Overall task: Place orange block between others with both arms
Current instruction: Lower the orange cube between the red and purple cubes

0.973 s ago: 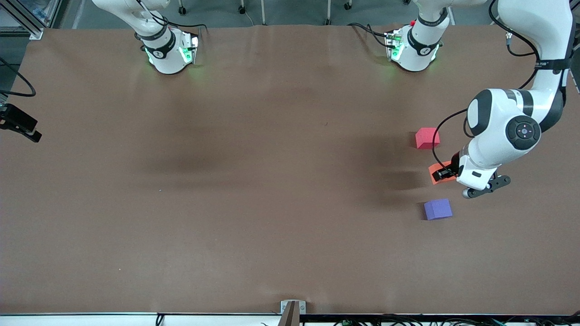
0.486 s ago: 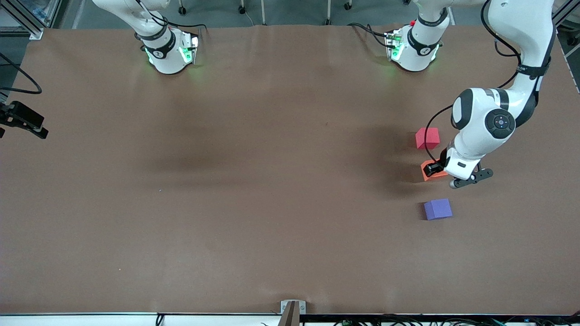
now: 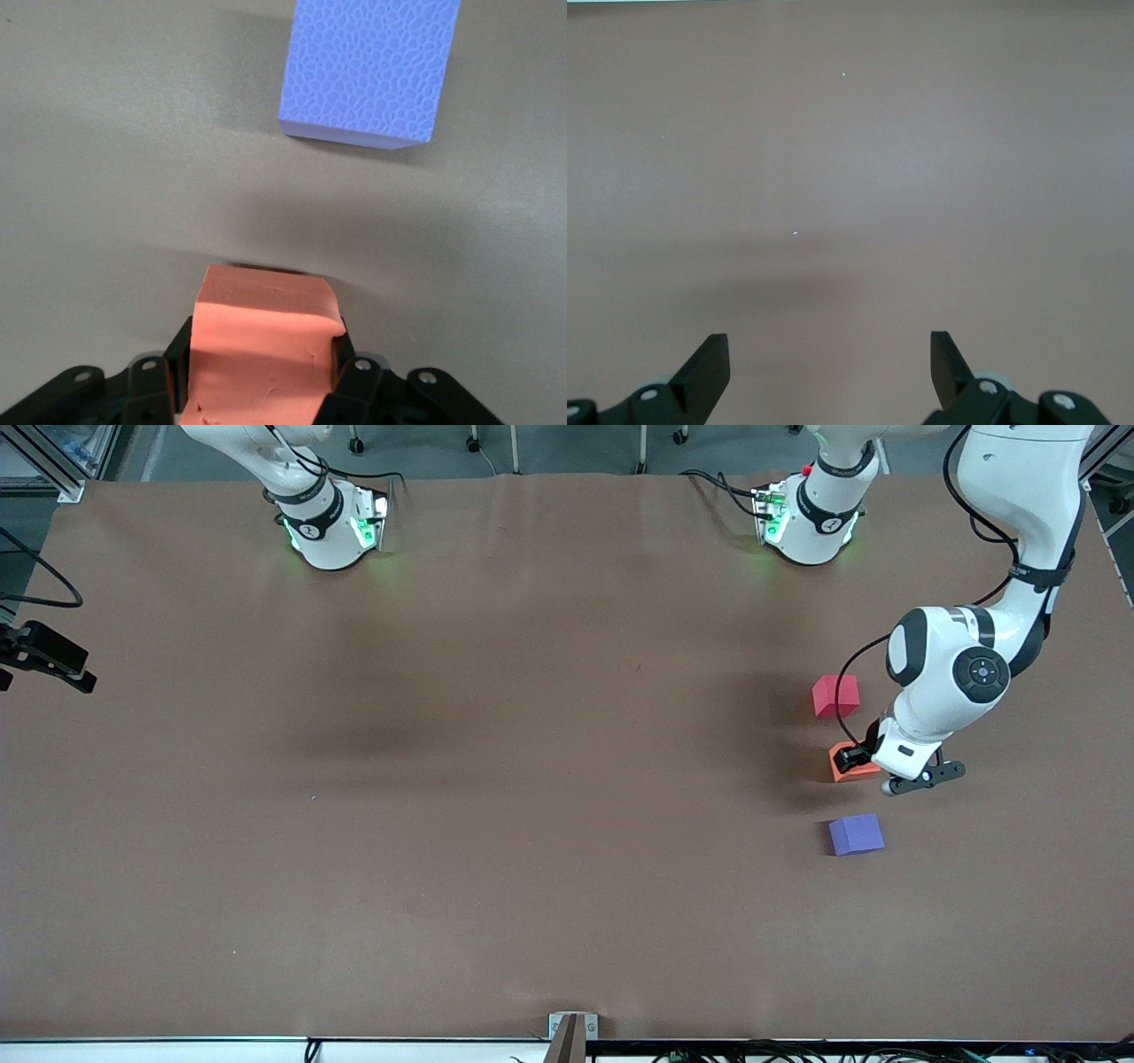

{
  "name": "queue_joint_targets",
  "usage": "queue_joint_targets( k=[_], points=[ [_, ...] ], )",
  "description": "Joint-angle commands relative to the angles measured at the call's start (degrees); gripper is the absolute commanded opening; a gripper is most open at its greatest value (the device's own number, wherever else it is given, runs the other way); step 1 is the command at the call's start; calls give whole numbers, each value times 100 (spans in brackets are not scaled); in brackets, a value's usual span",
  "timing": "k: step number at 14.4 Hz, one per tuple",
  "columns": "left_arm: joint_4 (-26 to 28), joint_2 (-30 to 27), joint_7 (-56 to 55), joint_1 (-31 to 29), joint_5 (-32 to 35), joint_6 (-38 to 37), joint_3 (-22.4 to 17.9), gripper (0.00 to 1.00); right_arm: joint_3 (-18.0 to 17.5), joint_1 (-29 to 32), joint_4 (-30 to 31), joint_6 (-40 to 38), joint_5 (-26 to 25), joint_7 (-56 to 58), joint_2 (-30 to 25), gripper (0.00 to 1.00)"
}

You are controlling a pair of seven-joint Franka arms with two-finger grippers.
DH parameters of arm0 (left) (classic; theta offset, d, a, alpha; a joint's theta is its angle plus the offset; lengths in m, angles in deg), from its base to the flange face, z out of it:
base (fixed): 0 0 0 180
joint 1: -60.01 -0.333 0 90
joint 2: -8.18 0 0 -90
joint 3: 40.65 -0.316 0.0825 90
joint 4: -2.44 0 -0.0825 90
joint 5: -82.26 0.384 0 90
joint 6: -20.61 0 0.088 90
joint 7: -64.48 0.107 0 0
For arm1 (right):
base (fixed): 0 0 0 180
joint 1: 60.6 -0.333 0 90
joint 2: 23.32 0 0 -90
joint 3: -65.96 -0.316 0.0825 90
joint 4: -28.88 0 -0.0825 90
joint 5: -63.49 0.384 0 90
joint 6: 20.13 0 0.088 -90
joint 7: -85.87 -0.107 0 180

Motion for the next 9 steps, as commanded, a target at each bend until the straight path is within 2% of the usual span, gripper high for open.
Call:
queue_joint_targets(
  k=[1, 8, 9],
  points=[
    [-28, 155, 68, -60, -61, 246, 116, 29, -72, 52, 173, 40, 26, -96, -85, 100],
    [-54, 234, 77, -60, -114, 308, 222, 30, -72, 69, 174, 154, 52, -61, -67, 100],
    [-54, 260, 103, -60, -114, 308, 222, 36, -72, 78, 174, 172, 61, -61, -67, 100]
  ],
)
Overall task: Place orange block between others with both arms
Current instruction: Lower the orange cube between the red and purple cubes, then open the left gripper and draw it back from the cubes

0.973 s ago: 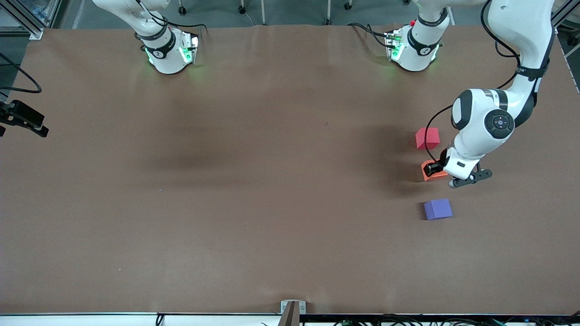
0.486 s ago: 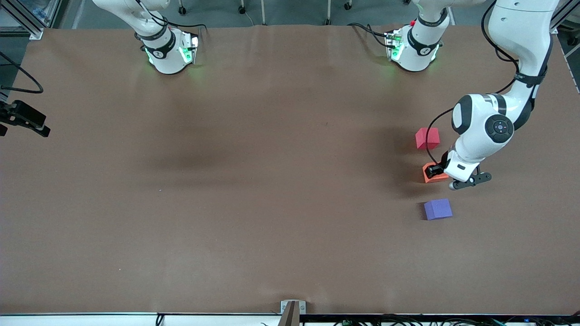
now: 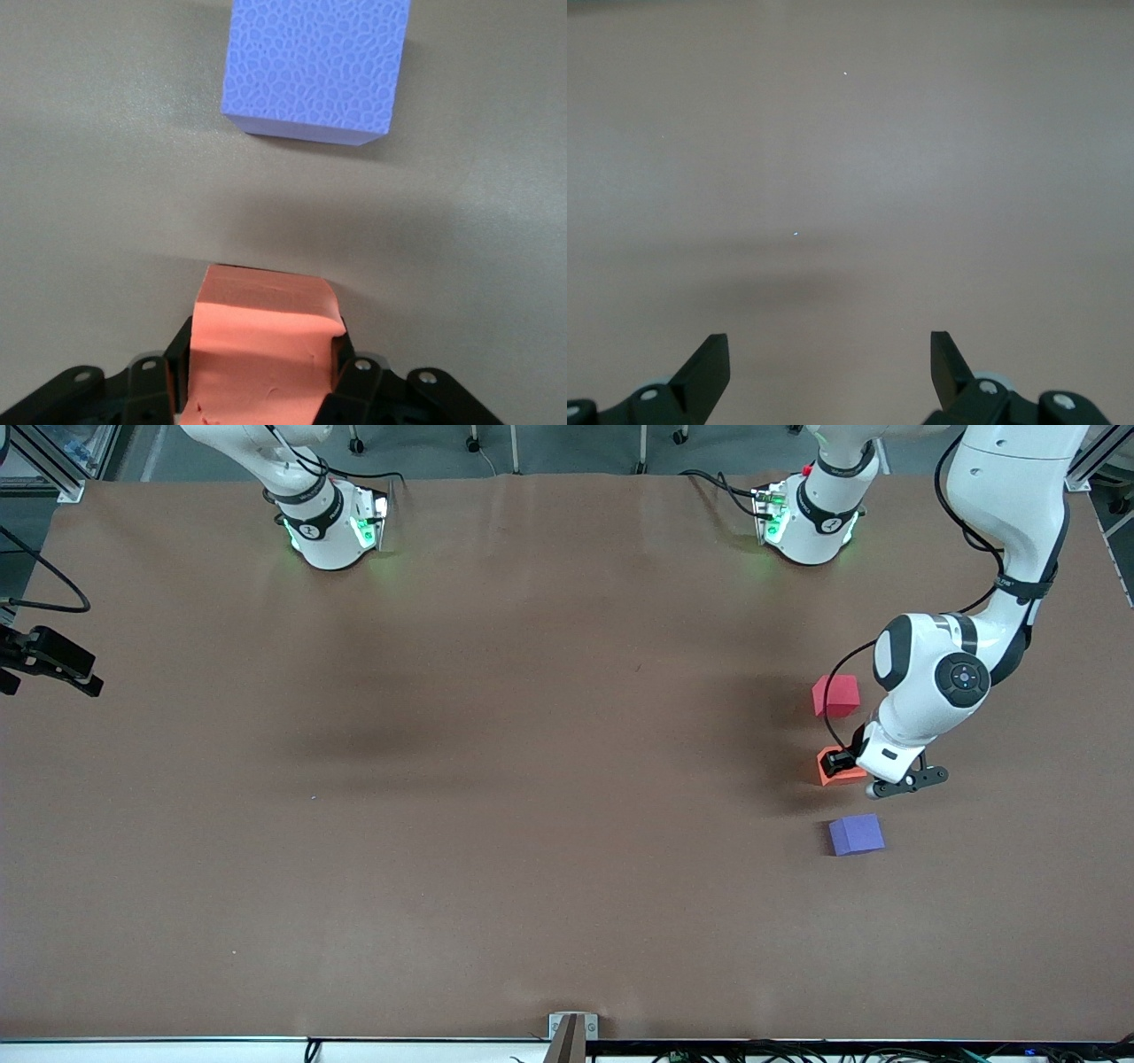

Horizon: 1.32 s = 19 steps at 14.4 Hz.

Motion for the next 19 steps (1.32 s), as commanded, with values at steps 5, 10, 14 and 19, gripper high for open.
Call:
queue_joint_targets(
  k=[5, 10, 14, 19],
  points=[
    [-32, -99, 112, -48, -103, 2, 72, 100, -62, 60, 98, 53, 43, -54, -70, 100],
    [-655, -705, 173, -39, -103, -1287, 72, 100, -62, 60, 256, 26, 34, -45, -96, 100],
    [-1323, -1093, 358, -21, -103, -2255, 81, 100, -62, 51, 230, 44, 26, 8, -96, 100],
    [-2710, -1348, 972, -39, -112, -4046, 64, 100, -62, 43, 203, 61, -10, 8, -96, 100]
  ],
)
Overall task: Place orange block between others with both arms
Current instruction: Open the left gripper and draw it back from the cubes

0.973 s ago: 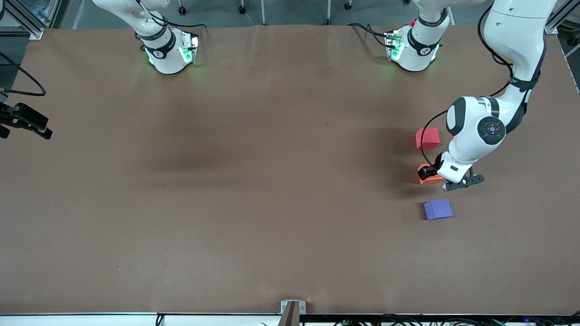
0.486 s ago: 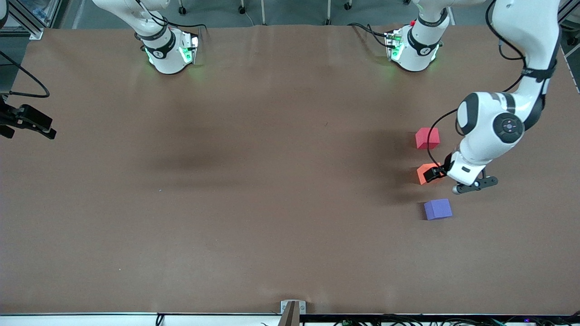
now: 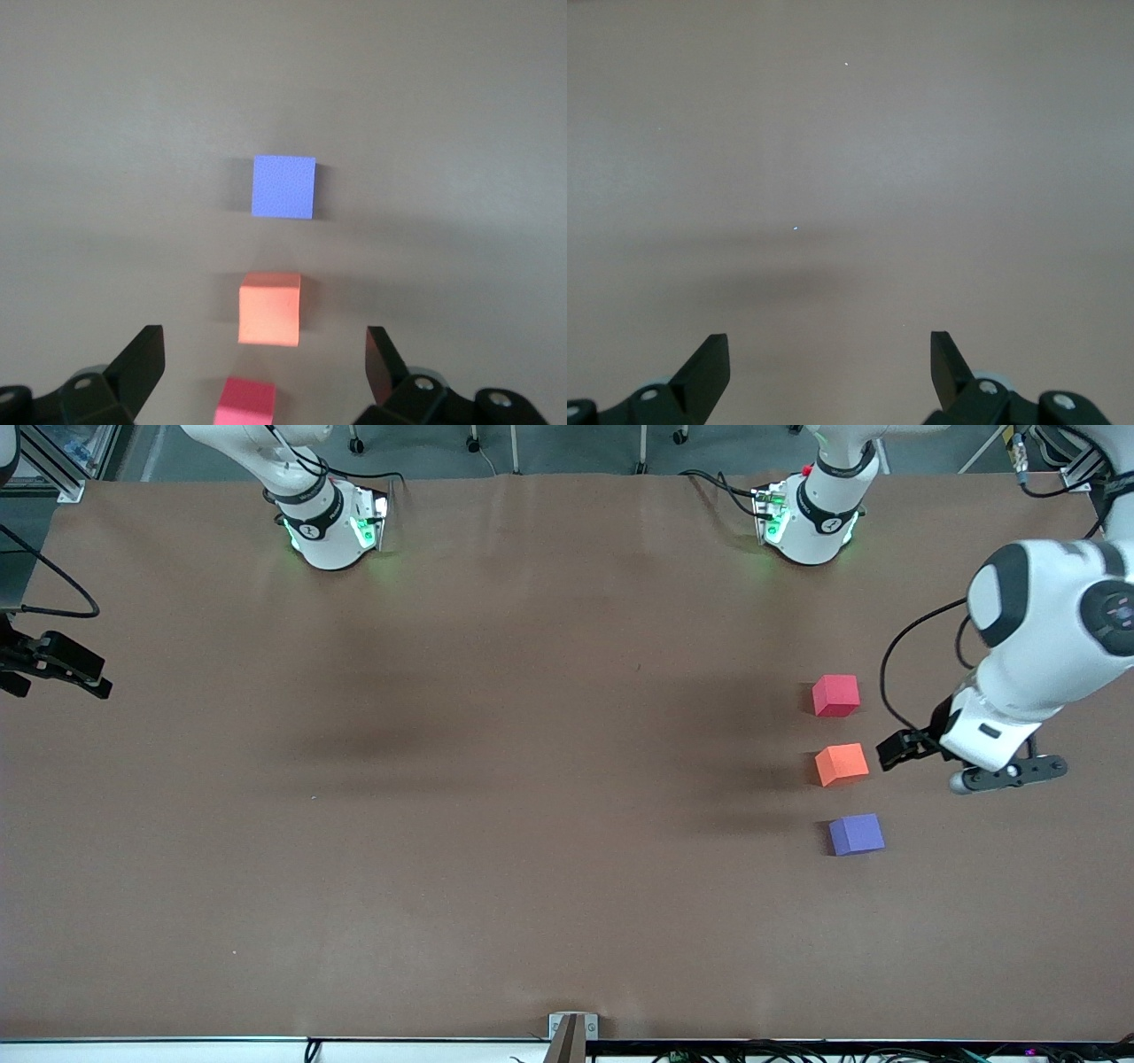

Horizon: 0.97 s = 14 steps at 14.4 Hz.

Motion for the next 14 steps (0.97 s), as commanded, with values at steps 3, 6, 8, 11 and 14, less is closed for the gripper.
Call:
queue_joint_targets(
  k=[3, 6, 8, 11, 14],
  points=[
    [-1368, 12, 672, -48, -92, -1542, -18, 100, -52, 43, 70, 102, -9, 4, -99, 100],
    [-1853, 3, 874, -161, -92, -1957, -27, 100, -52, 34, 70, 111, -18, 4, -99, 100],
    [-2186, 3, 1041, -223, -101, -2220, -27, 100, -52, 43, 70, 111, -18, 4, -99, 100],
    [-2610, 12, 2014, -390, -92, -2669, -27, 100, -52, 43, 70, 111, -44, 4, -99, 100],
    [-2654, 3, 2088, -373, -127, -2897, -18, 100, -61, 34, 70, 111, -44, 4, -99, 100]
  ],
)
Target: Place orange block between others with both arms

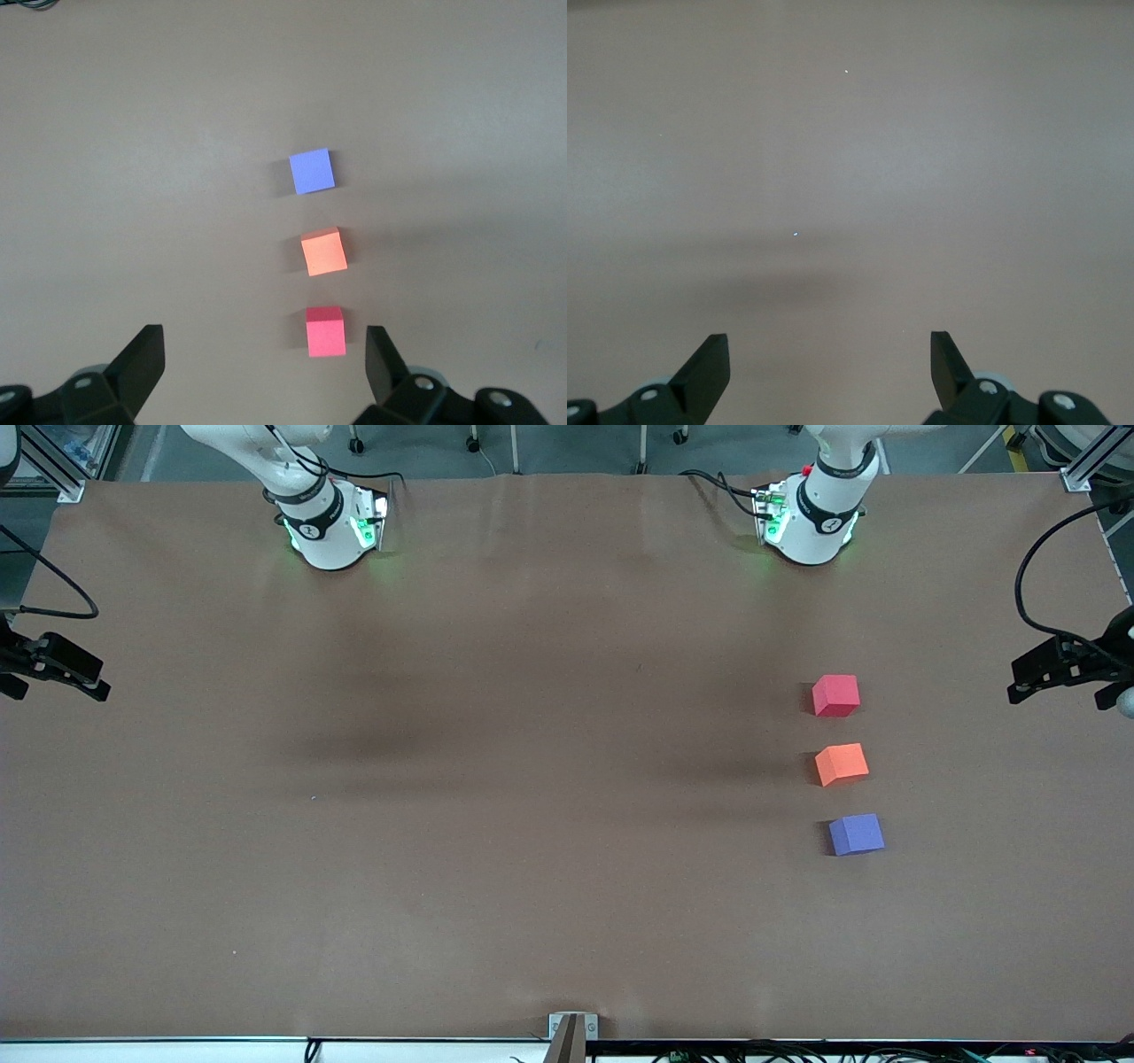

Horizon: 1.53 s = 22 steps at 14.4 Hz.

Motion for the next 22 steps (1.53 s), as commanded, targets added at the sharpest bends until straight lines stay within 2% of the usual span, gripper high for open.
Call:
queue_joint_targets(
  k=[1, 5, 9, 13, 18, 22],
  points=[
    [-241, 83, -3, -14, -203, -272, 31, 100, -55, 34, 71, 33, -37, 4, -98, 100],
    [-347, 30, -1462, 47, -292, -290, 119, 100, -55, 25, 71, 33, -37, 4, -98, 100],
    [-312, -198, -725, -6, -327, -719, 154, 100, -55, 25, 71, 33, -37, 4, -98, 100],
    [478, -664, -1040, 21, -327, -107, 198, 100, -55, 25, 71, 33, -37, 4, -98, 100],
    [524, -665, -1340, 38, -397, 193, 286, 100, -55, 25, 71, 42, -37, 4, -98, 100],
    [234, -524, -1314, -6, -389, 53, 242, 100, -55, 25, 71, 42, -37, 4, -98, 100]
  ],
)
